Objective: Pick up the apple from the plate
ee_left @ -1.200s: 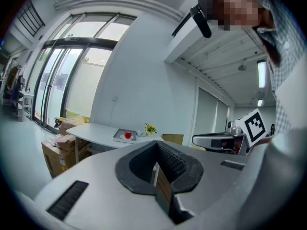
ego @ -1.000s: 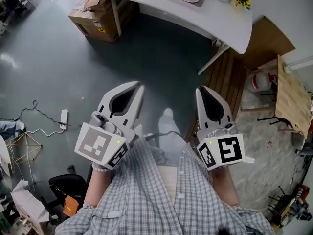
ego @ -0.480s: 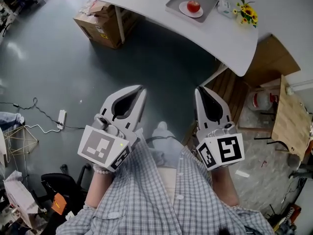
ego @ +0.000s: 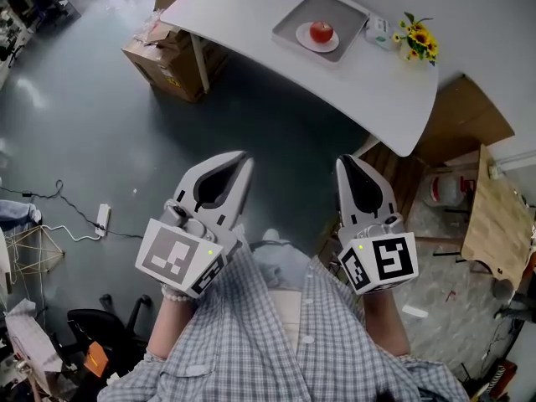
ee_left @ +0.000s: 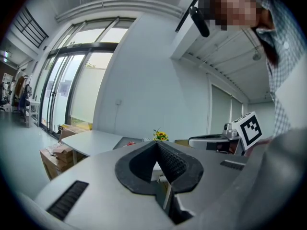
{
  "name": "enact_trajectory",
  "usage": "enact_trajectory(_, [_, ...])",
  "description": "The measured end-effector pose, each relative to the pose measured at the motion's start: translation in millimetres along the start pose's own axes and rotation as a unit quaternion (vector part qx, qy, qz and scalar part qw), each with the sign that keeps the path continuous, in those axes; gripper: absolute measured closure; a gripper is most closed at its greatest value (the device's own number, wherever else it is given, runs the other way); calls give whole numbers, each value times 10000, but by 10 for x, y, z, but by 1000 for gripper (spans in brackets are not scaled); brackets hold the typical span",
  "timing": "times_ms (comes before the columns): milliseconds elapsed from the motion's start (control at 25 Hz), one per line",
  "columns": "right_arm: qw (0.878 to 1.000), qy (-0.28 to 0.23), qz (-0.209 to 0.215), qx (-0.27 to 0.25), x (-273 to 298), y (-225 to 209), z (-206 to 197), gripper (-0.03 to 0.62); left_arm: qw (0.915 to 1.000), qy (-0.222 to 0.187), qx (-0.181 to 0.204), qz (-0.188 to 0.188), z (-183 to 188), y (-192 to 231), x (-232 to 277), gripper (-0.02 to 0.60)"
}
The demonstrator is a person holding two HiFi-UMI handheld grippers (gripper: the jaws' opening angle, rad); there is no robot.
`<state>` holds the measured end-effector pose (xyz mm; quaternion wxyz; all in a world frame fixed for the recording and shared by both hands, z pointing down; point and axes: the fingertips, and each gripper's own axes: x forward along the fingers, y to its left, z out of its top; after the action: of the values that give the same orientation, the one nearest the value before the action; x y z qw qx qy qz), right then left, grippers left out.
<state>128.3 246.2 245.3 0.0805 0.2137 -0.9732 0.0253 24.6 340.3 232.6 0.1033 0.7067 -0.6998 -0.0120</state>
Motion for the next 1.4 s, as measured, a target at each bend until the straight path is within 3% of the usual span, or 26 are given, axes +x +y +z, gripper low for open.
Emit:
enact_trajectory(480, [9998,172,-92,1,155,-210,-117,562,9998,104,-130,-50,-69,82,257,572])
enact_trajectory(800, [9992,112,-378,-80,355,-456,-93,562,9986,-24,-112,-519,49,177,750,572])
enact_trajectory(1400, [9950,286,-930,-239,1364,-907,100,562,9929,185,-90,-1169,306,953,1795,572])
